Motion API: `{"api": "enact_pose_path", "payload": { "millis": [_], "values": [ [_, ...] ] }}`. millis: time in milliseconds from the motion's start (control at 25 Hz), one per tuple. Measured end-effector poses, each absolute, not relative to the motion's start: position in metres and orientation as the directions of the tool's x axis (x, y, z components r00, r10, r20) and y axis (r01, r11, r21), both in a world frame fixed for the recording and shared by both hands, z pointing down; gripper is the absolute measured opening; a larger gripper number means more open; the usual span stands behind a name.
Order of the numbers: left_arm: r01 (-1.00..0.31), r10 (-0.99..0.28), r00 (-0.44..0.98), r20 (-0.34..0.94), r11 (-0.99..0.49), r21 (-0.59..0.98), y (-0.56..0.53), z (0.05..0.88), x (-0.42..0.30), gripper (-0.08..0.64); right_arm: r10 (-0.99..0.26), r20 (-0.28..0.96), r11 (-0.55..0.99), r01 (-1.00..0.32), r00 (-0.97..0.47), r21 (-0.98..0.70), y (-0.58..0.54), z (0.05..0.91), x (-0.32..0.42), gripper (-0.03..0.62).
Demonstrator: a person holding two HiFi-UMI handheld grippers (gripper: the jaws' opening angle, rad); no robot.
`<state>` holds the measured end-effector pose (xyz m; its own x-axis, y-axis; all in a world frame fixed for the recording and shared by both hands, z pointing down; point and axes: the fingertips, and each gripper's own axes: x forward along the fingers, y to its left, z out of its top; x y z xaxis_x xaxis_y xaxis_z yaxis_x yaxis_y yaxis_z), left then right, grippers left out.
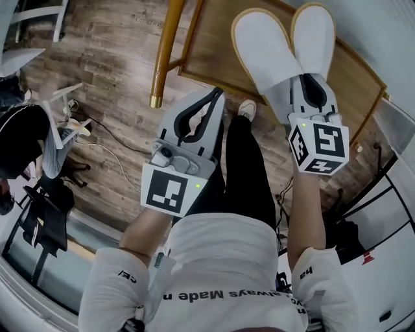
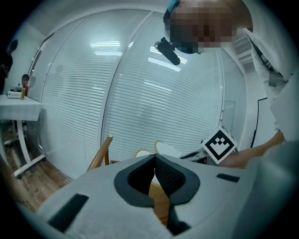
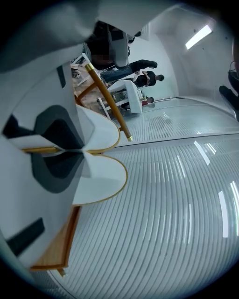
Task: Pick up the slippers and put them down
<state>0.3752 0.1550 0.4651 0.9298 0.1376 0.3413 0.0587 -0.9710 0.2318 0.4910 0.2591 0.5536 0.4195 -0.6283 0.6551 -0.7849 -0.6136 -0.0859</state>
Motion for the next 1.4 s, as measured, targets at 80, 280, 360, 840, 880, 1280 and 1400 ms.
{"api": "enact_pose_path", "payload": {
  "millis": [80, 280, 360, 840, 880, 1280, 1400],
  "values": [
    [0.053, 0.128, 0.935, 0.330, -0.972, 0.227, 0.152, 0.445, 0.377, 0.012, -0.638, 0.641, -0.611, -0.787, 0.427, -0.083, 0.261, 0.530, 0.493, 0.024],
    [0.041, 0.115, 0.944, 0.311, -0.971, 0.234, 0.152, 0.401, 0.373, 0.011, -0.662, 0.601, -0.609, -0.789, 0.447, -0.084, 0.264, 0.474, 0.495, 0.023],
    [0.033, 0.105, 0.947, 0.304, -0.972, 0.232, 0.152, 0.386, 0.371, 0.011, -0.673, 0.584, -0.607, -0.790, 0.453, -0.086, 0.265, 0.454, 0.494, 0.023],
    [0.062, 0.107, 0.971, 0.213, -0.976, 0.208, 0.167, 0.270, 0.375, 0.011, -0.737, 0.473, -0.572, -0.819, 0.483, -0.055, 0.279, 0.316, 0.494, 0.023],
    [0.065, 0.107, 0.973, 0.204, -0.977, 0.203, 0.167, 0.258, 0.373, 0.011, -0.739, 0.464, -0.573, -0.818, 0.489, -0.049, 0.281, 0.303, 0.493, 0.023],
    [0.099, 0.118, 0.985, 0.126, -0.985, 0.144, 0.185, 0.174, 0.362, 0.011, -0.780, 0.375, -0.551, -0.834, 0.501, -0.032, 0.307, 0.213, 0.475, 0.023],
    [0.103, 0.117, 0.988, 0.102, -0.987, 0.126, 0.186, 0.152, 0.360, 0.011, -0.795, 0.357, -0.534, -0.845, 0.491, -0.025, 0.308, 0.190, 0.472, 0.023]
  ]
}}
